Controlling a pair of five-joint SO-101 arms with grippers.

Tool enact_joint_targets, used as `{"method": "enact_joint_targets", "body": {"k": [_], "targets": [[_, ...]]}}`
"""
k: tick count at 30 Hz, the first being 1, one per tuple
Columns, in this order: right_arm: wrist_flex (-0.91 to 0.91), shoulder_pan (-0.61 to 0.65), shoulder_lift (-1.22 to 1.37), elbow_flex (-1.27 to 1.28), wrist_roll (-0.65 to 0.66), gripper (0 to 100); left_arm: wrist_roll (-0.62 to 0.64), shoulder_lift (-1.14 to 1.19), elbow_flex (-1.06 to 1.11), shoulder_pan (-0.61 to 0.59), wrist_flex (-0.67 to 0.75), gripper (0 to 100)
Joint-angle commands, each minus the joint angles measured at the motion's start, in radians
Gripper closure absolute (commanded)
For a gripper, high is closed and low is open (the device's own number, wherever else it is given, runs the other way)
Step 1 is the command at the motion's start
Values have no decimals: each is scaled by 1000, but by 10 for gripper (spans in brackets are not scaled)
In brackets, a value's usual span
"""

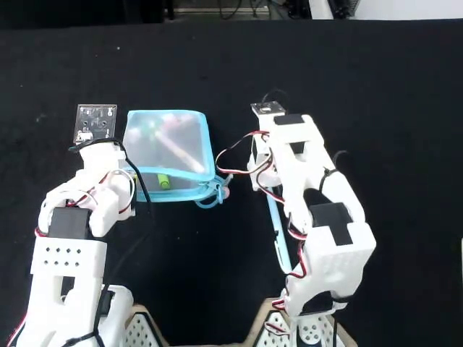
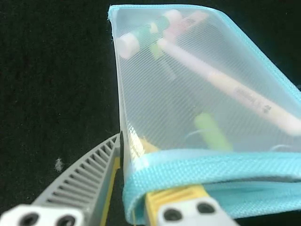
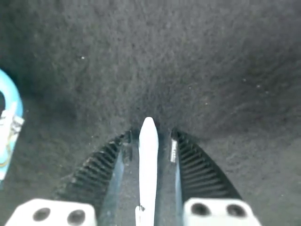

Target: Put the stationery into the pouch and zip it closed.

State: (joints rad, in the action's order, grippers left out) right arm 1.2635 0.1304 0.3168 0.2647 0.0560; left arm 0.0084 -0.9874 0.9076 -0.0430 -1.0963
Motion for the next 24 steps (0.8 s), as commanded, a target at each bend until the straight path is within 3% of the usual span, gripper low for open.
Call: {"method": "enact_joint_targets", "body": {"k": [1, 24], "targets": [[14, 9, 5, -53, 14, 868, 5, 5, 5, -12, -2, 969], [-23, -63, 5, -48, 14, 868, 5, 5, 5, -12, -6, 969]]}}
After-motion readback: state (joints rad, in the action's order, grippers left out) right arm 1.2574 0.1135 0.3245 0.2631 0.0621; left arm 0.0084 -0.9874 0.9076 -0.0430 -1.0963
